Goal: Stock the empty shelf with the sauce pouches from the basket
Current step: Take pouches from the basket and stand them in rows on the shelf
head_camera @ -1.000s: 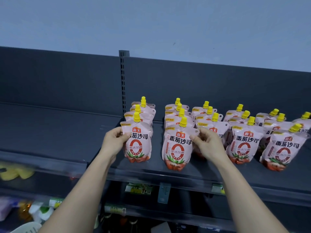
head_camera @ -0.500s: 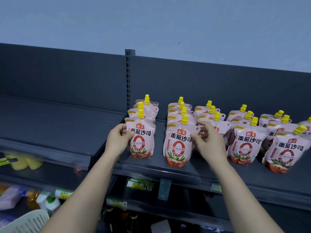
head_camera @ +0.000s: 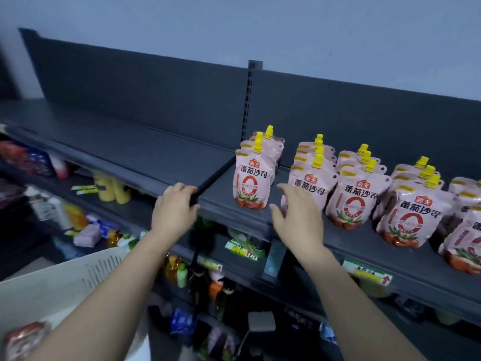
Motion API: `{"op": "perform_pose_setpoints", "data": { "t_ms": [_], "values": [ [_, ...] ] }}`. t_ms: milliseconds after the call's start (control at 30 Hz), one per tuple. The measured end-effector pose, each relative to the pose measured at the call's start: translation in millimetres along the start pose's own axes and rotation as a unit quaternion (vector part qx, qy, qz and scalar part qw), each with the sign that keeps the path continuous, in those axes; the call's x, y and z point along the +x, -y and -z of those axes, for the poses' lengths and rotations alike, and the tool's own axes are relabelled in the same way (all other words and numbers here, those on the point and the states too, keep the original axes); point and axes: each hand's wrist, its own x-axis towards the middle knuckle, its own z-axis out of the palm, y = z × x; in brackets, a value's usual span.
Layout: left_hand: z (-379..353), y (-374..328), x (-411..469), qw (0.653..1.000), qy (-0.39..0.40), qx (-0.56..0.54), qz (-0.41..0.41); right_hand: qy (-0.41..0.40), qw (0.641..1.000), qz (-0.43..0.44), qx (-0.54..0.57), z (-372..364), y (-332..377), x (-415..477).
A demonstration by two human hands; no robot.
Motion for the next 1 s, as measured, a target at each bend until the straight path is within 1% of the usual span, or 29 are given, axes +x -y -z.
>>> {"op": "perform_pose_setpoints", "data": {
  "t_ms": [133, 267, 433, 600, 667, 833, 1000],
  "values": [
    [17.1, 46.7, -52.0, 0.991, 0.043, 0.116, 0.05, 0.117, 0.99, 0.075, -0.006, -40.5, 37.0, -26.8],
    [32.8, 101.5, -102.8, 0.968, 0.099, 0.198, 0.115, 0.224, 0.964, 0.142, -0.019, -86.1, 76.8, -50.0],
    [45.2, 167.0, -157.0, 0.944, 0.14, 0.219, 0.203, 0.316, 0.924, 0.211, -0.044, -138.0, 131.4, -72.4],
    [50.1, 221.3, -193.9, 0.917, 0.177, 0.233, 0.271, 0.394, 0.88, 0.257, -0.062, -193.2, 181.6, -90.3],
    [49.1, 245.0, -202.4, 0.907, 0.196, 0.229, 0.295, 0.422, 0.864, 0.266, -0.071, -217.9, 199.2, -96.0],
    [39.4, 304.6, -206.9, 0.88, 0.255, 0.226, 0.33, 0.482, 0.836, 0.249, -0.082, -284.7, 231.5, -106.6],
    [19.4, 356.9, -205.8, 0.846, 0.331, 0.207, 0.364, 0.537, 0.809, 0.215, -0.102, -347.4, 250.9, -116.3]
  ]
}}
